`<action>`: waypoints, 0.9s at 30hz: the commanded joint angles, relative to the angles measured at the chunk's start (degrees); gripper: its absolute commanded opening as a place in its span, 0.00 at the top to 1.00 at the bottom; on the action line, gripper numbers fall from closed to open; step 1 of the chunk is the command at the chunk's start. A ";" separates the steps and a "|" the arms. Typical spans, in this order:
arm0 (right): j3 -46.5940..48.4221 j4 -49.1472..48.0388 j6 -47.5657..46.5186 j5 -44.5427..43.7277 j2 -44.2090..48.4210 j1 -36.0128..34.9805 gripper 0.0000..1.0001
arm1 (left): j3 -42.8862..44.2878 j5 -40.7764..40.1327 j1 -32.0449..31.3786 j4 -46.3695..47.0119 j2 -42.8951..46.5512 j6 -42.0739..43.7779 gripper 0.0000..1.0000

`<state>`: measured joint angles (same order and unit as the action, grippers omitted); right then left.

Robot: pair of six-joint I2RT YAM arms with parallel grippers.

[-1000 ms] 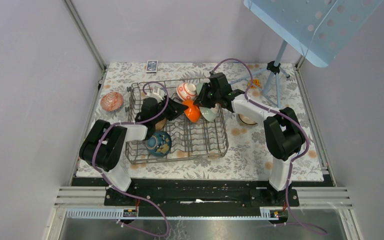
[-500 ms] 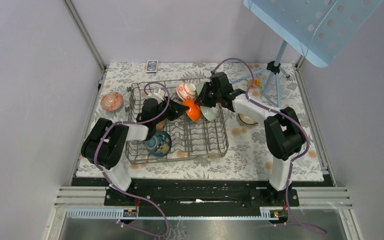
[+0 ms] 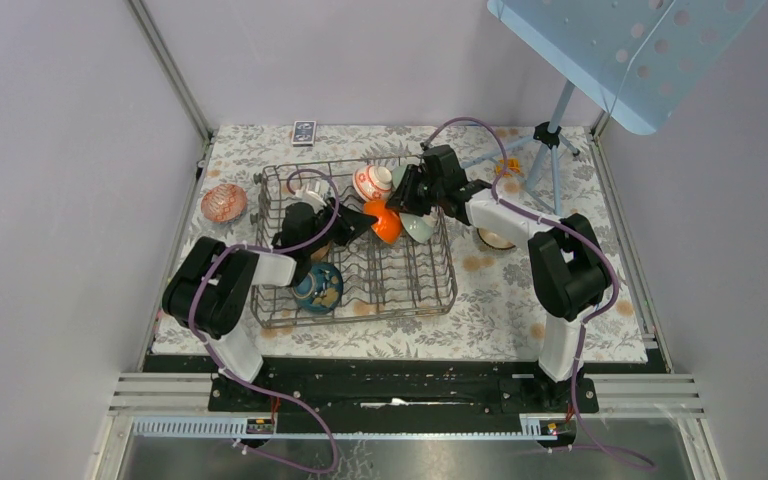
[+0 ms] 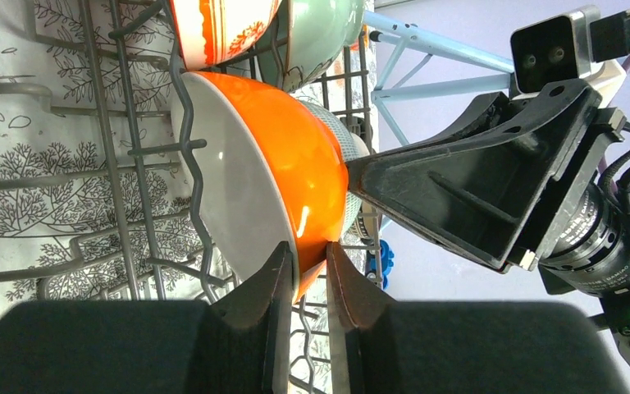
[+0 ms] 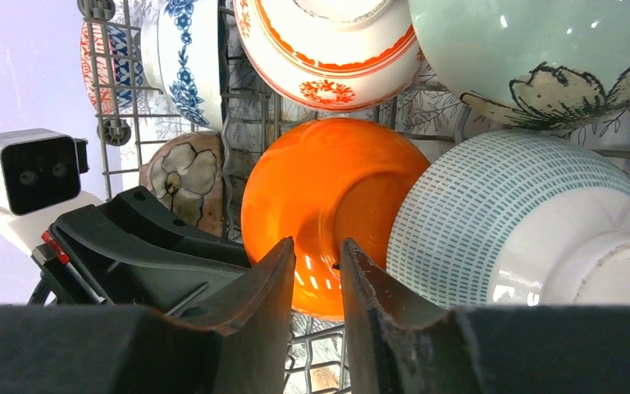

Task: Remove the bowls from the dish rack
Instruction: Pick up the bowl from the dish rack.

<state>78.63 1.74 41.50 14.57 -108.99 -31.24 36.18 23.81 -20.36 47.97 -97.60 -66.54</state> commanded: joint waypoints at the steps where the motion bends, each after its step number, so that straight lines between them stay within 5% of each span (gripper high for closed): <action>1: -0.85 -2.84 1.18 6.15 1.52 -1.77 0.63 | -0.72 4.18 -1.39 9.28 3.77 -0.19 1.00; 9: 0.86 1.73 -0.87 4.55 3.83 -1.63 0.40 | -1.96 4.64 -1.25 9.73 6.39 0.94 1.00; 27: 1.76 6.33 -2.03 0.89 10.47 -0.84 0.22 | -3.21 6.54 -1.17 11.24 10.70 0.27 1.00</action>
<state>78.48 6.26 40.56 16.97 -103.31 -32.01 33.10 28.49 -21.45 53.60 -90.98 -66.32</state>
